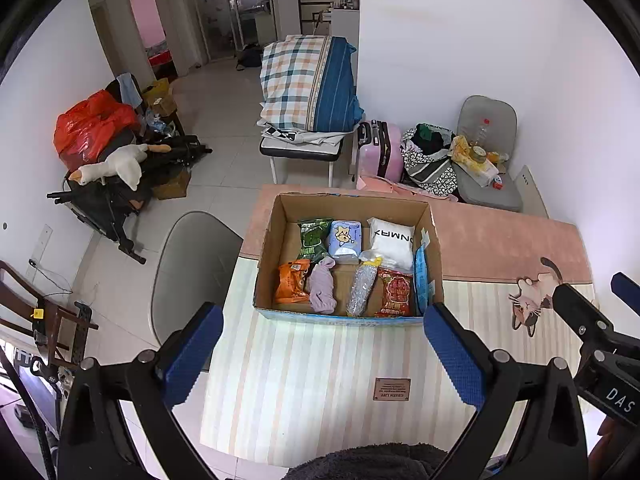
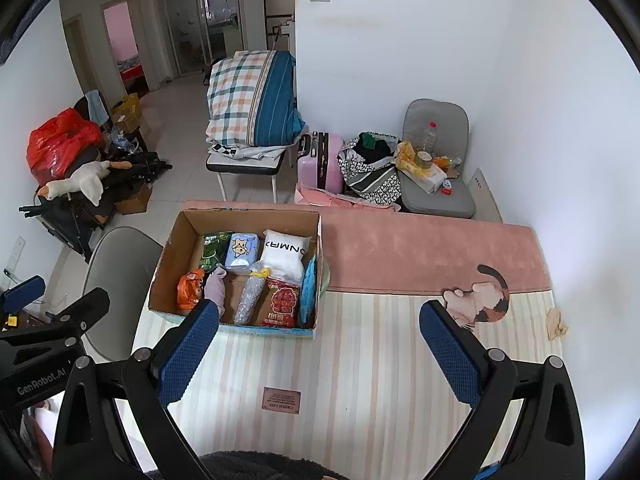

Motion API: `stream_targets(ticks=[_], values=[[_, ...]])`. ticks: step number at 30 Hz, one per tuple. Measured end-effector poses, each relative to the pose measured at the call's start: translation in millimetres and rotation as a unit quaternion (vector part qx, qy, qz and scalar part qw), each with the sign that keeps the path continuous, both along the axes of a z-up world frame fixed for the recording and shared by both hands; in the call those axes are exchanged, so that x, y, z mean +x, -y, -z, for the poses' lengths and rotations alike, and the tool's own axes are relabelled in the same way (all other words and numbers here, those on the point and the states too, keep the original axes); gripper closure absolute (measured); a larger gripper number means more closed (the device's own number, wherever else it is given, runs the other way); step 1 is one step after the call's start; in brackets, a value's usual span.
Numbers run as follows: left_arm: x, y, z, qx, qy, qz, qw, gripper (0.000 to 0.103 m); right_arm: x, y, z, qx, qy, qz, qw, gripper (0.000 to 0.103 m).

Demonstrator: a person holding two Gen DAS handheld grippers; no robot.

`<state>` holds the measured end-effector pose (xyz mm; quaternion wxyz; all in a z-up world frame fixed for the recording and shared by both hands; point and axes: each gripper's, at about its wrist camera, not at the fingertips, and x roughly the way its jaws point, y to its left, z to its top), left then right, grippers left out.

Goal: Organize soft objects

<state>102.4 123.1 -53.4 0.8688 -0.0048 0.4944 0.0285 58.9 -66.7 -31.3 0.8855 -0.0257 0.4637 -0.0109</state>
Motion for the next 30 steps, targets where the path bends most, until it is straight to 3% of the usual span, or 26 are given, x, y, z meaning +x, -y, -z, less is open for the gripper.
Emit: stream_targets(ticks=[30], values=[[1.6, -7.5, -1.7, -0.002, -0.003, -0.001, 1.0000, 0.000, -4.4, 3.6, -2.6, -0.005, -0.001, -0.001, 1.000, 0.001]])
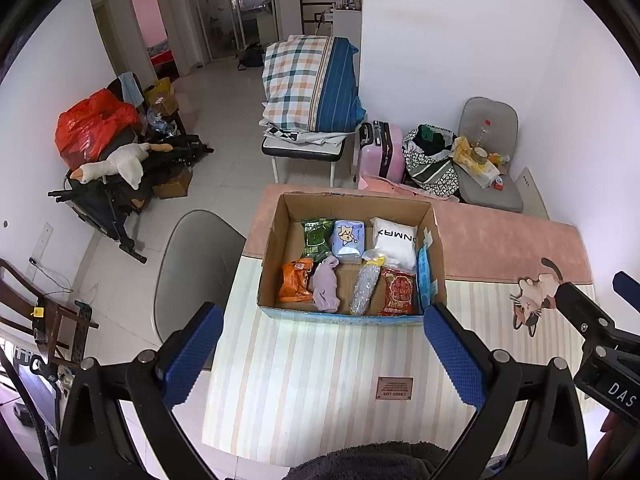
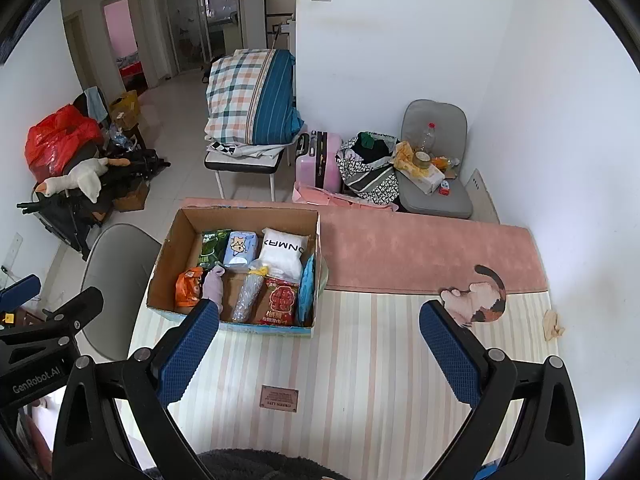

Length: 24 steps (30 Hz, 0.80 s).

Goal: Organize soft objects

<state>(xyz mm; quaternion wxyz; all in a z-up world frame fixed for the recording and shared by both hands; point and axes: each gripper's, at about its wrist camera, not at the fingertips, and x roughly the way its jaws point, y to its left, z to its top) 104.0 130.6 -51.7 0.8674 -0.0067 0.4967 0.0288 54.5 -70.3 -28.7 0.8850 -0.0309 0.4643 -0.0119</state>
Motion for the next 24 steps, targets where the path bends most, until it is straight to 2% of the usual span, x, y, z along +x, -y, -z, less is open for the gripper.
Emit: stream_targets(ticks=[24], values=[[-2.9, -2.3, -2.5, 0.001, 0.005, -0.002, 1.0000, 0.000, -4.3, 4.7, -4.3, -0.004, 0.002, -0.005, 1.000, 0.001]])
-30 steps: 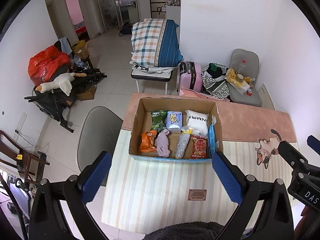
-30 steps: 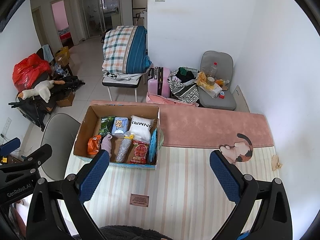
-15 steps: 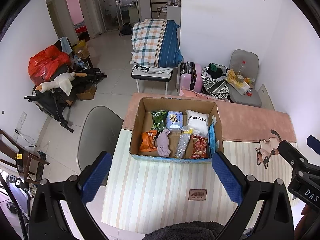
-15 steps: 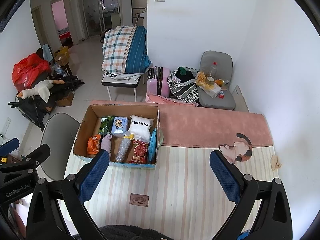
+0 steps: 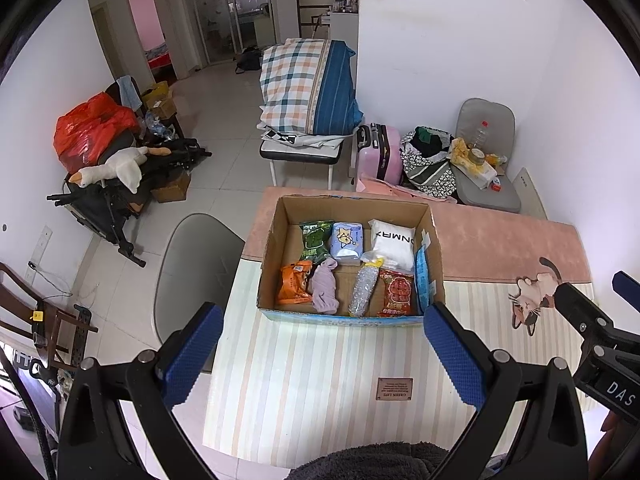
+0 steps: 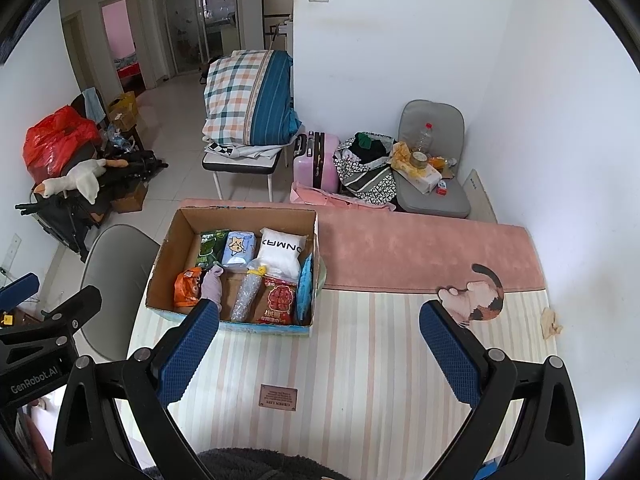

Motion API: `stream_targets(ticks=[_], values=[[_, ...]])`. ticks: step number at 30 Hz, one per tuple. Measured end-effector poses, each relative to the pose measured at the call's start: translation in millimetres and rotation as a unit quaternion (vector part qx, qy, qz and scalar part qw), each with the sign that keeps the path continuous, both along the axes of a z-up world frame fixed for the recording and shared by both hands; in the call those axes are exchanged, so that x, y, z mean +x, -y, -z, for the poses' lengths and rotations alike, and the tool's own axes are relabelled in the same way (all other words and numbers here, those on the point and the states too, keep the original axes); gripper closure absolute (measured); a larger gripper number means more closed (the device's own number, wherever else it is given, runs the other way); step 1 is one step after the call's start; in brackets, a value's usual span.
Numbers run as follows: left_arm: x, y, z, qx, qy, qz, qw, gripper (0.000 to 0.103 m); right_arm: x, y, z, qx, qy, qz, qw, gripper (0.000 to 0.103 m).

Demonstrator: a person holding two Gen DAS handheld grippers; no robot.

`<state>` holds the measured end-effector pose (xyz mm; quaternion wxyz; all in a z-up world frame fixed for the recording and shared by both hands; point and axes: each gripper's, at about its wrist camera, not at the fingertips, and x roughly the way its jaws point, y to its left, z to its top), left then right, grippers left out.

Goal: Organize soft objects

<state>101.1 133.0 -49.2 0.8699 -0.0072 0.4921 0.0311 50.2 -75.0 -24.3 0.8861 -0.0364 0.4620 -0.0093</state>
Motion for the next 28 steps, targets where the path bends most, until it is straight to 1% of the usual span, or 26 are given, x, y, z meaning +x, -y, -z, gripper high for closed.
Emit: stream_targets(ticks=[23, 28], values=[[2.7, 5.5, -1.4, 0.004, 0.004, 0.004, 1.0000, 0.000, -1.0, -0.1, 0.3, 0.000, 0.001, 0.000, 1.000, 0.001], [3.4, 2.3, -6.3, 0.006, 0.008, 0.005, 0.9999, 0.000, -1.1, 0.0, 0.3, 0.001, 0.000, 0.000, 1.000, 0.001]])
